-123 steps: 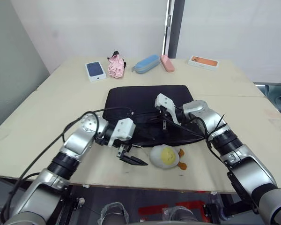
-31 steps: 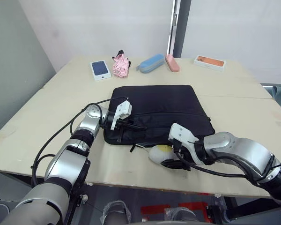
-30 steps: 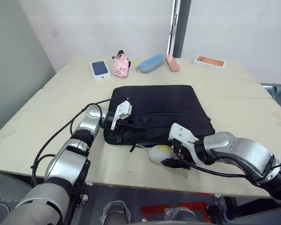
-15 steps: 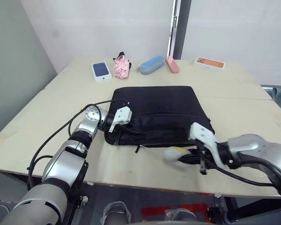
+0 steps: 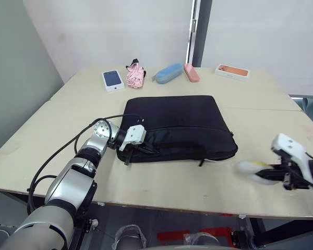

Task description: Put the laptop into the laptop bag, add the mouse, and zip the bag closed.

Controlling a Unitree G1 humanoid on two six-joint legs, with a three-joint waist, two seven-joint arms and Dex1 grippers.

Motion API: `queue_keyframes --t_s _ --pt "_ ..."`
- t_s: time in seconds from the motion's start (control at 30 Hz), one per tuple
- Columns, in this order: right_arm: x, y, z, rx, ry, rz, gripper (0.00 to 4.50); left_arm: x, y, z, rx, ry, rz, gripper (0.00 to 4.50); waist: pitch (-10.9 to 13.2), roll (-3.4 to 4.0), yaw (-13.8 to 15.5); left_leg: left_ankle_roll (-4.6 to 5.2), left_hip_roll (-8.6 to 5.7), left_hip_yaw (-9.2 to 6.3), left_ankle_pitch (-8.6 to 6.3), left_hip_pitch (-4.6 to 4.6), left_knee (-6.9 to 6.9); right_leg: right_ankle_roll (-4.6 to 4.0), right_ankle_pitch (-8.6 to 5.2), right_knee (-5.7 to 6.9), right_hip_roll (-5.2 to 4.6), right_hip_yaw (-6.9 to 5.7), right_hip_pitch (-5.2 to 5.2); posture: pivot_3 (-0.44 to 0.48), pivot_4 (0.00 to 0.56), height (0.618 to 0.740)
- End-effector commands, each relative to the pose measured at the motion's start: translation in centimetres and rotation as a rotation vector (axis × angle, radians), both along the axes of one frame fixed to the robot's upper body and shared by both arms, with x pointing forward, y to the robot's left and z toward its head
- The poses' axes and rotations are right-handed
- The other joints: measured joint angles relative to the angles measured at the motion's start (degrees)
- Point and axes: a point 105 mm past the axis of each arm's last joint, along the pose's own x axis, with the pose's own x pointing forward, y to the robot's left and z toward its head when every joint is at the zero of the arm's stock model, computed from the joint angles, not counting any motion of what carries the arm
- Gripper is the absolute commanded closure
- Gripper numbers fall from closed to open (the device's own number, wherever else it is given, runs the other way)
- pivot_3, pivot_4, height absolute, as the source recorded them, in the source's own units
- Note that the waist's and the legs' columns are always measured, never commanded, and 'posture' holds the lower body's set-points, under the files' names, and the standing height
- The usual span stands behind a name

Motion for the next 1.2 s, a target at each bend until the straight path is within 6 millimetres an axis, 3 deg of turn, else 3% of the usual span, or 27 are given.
queue_keyframes --t_s 0.03,0.17,0.3,0.47,0.57,0.7,0.83,1.0,1.2 --pt "0.9 -3.2 1.2 -0.118 -0.046 -0.045 4.48 -1.3 1.6 -2.8 0.112 0.107 -0.011 4.50 0.0 0.02 0.0 0.00 0.00 0.00 0.00 0.00 -0.01 0.00 0.00 0.00 0.00 0.00 0.00 0.000 0.150 0.740" --pt "3.0 -5.9 1.8 -0.235 -0.111 -0.096 4.48 -1.4 1.8 -2.9 0.117 0.106 -0.010 4.50 -0.1 0.09 -0.4 0.02 0.00 0.02 0.01 0.00 0.00 0.00 0.00 0.01 0.00 0.00 -0.01 0.000 0.150 0.740" --pt "6.6 -7.3 3.4 -0.373 -0.250 -0.149 4.48 -1.5 2.3 -3.1 0.125 0.108 -0.001 4.50 -0.1 0.24 -1.1 0.07 -0.02 0.08 0.02 -0.02 0.03 -0.02 0.01 0.03 -0.03 0.02 -0.02 0.000 0.150 0.740" --pt "9.5 -5.9 4.6 -0.492 -0.352 -0.116 4.48 -1.9 2.9 -3.4 0.128 0.106 0.002 4.50 -0.2 0.42 -1.3 0.08 -0.01 0.10 0.02 0.00 -0.04 -0.02 0.01 0.06 -0.01 0.03 -0.07 0.000 0.150 0.740" --pt "11.4 -3.8 3.9 -0.508 -0.411 -0.080 4.48 -2.1 3.1 -3.5 0.130 0.110 0.003 4.50 -0.3 0.49 -1.7 0.08 0.00 0.15 0.02 -0.01 -0.04 -0.02 0.01 0.05 0.00 0.08 -0.10 0.000 0.150 0.740" --pt "12.3 -2.4 2.6 -0.461 -0.415 -0.080 4.48 -2.2 3.1 -3.5 0.128 0.109 0.001 4.50 -0.3 0.50 -1.6 0.08 0.00 0.23 0.02 -0.01 -0.04 -0.02 0.01 0.06 0.01 0.15 -0.15 0.000 0.150 0.740" --pt "12.3 -3.4 0.9 -0.429 -0.363 -0.178 4.48 -2.1 3.0 -3.2 0.115 0.107 0.002 4.50 -0.3 0.51 -1.6 0.08 0.02 0.33 0.02 -0.02 -0.08 -0.02 0.01 0.03 0.01 0.21 -0.21 0.000 0.150 0.740" --pt "10.3 -2.9 1.1 -0.276 -0.250 -0.187 2.56 -1.4 2.4 -1.9 0.039 0.128 0.038 4.50 -0.3 0.51 -1.5 0.08 0.01 0.44 0.01 -0.06 -0.15 -0.02 0.01 0.03 0.02 0.30 -0.35 0.000 0.150 0.740" --pt "9.2 -5.3 4.9 -0.204 -0.279 -0.286 0.46 -1.0 2.2 0.8 -0.036 0.158 0.054 4.50 0.0 0.45 -1.5 0.08 0.02 0.55 0.01 -0.10 -0.16 -0.02 0.01 0.03 0.03 0.39 -0.48 0.000 0.150 0.740"
